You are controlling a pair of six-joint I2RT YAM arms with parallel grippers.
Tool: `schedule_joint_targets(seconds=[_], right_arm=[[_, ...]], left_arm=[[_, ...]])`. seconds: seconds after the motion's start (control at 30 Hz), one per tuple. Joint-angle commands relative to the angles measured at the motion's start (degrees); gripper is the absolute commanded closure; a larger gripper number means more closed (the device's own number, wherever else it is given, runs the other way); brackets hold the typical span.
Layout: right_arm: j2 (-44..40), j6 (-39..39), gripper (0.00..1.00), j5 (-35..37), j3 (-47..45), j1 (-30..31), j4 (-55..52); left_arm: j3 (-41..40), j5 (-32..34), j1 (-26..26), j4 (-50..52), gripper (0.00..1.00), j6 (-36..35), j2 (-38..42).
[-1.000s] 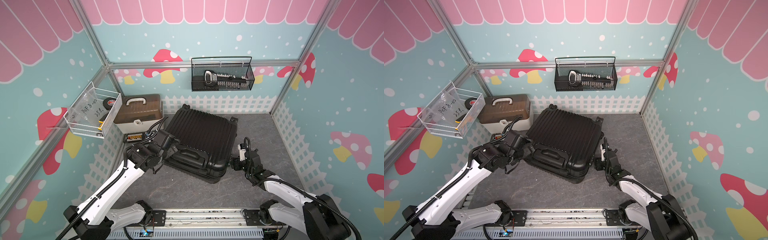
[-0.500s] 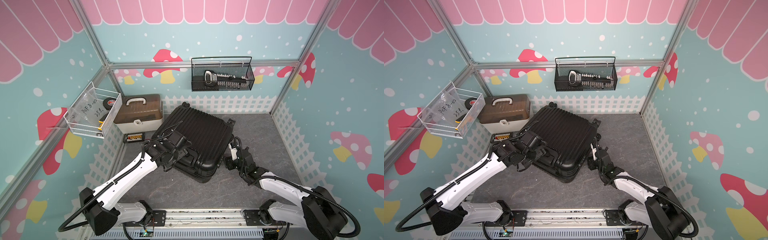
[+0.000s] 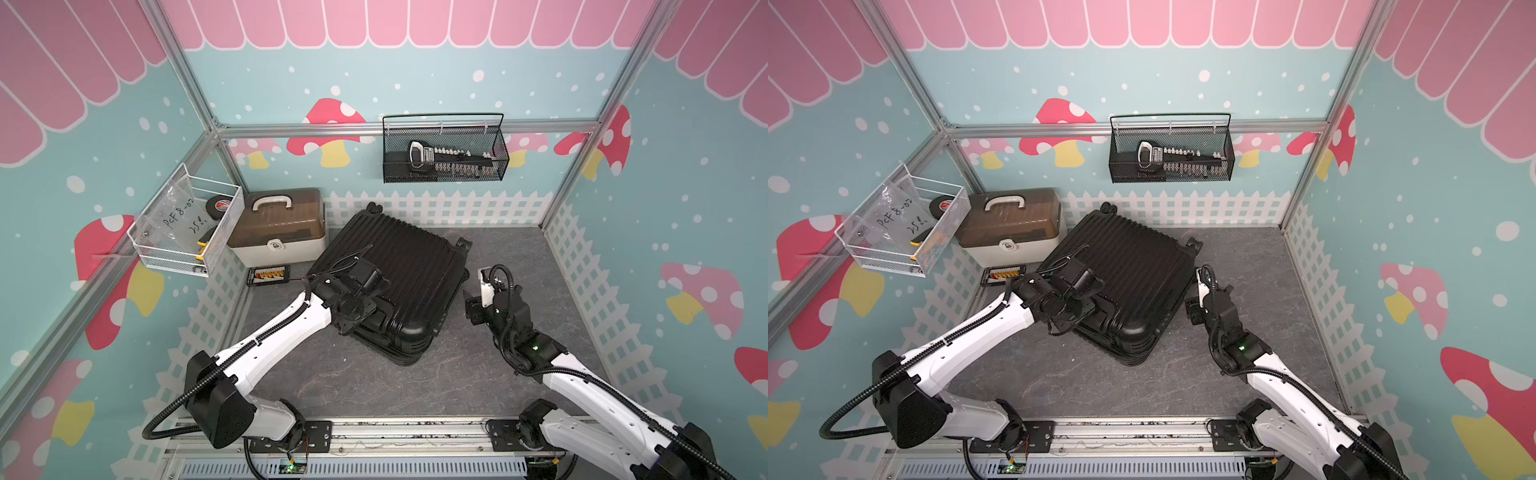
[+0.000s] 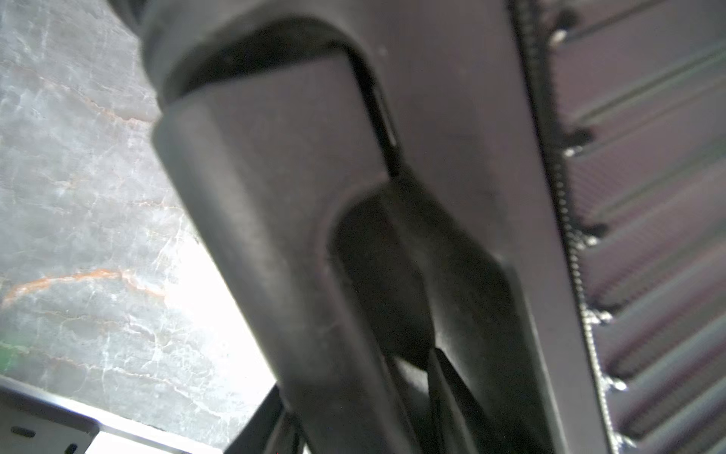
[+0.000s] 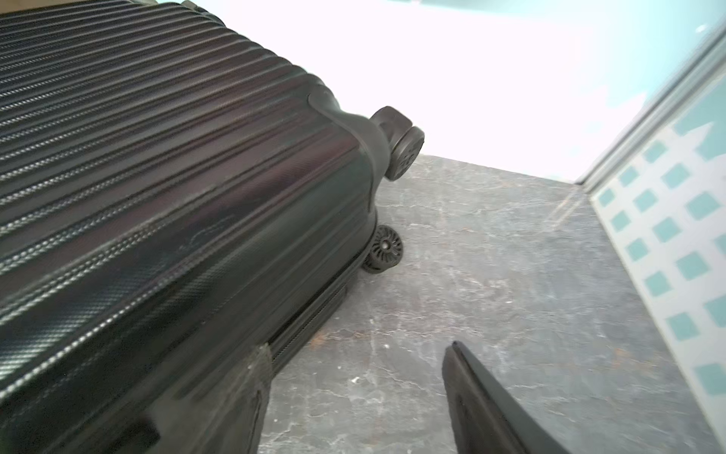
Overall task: Close the suitcase zippers
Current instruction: Adjust the suitcase at the center of the board.
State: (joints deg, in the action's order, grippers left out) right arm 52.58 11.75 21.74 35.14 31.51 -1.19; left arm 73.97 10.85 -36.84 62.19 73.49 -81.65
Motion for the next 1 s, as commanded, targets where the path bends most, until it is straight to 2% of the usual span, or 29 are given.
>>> schedule_joint_targets(seconds=[0.0,0.13,0.3,0.53,0.63,0.67,0.8,0.97], right_arm=[[-1.5,-3.4,0.26,2.5,2.5,-2.2,-5.8],[-2.9,-3.6,0.26,-0.4,4.3,-6.0,-8.5],[-4.8,-3.4,0.26,-4.4,5.1,-10.1,-10.9],[-6.1,-3.3,0.26,-6.9,5.3,-11.0,-13.4],[-6.2,-3.1,0.26,-7.7,5.2,-11.0,-13.7],[-6.3,-3.1,0.26,-8.0,5.2,-11.0,-13.8],[-6.3,-3.0,0.26,-9.1,5.2,-11.1,-13.8],[-6.3,-2.8,0.26,-9.6,5.2,-11.1,-13.8]], left_arm=[[1.0,0.6,2.5,-4.6,0.70,-14.2,-2.4],[3.4,-2.9,5.6,-6.9,0.69,-27.8,-4.7],[6.5,-6.7,8.7,-10.2,0.69,-40.7,-7.7],[12.7,-15.6,13.1,-14.1,0.72,-55.6,-12.5],[16.3,-18.1,16.1,-13.5,0.72,-58.0,-15.4],[17.1,-17.7,16.9,-13.4,0.70,-57.7,-16.2],[18.9,-16.5,18.0,-13.3,0.49,-56.1,-18.6],[19.8,-16.3,18.0,-13.5,0.36,-53.2,-21.5]])
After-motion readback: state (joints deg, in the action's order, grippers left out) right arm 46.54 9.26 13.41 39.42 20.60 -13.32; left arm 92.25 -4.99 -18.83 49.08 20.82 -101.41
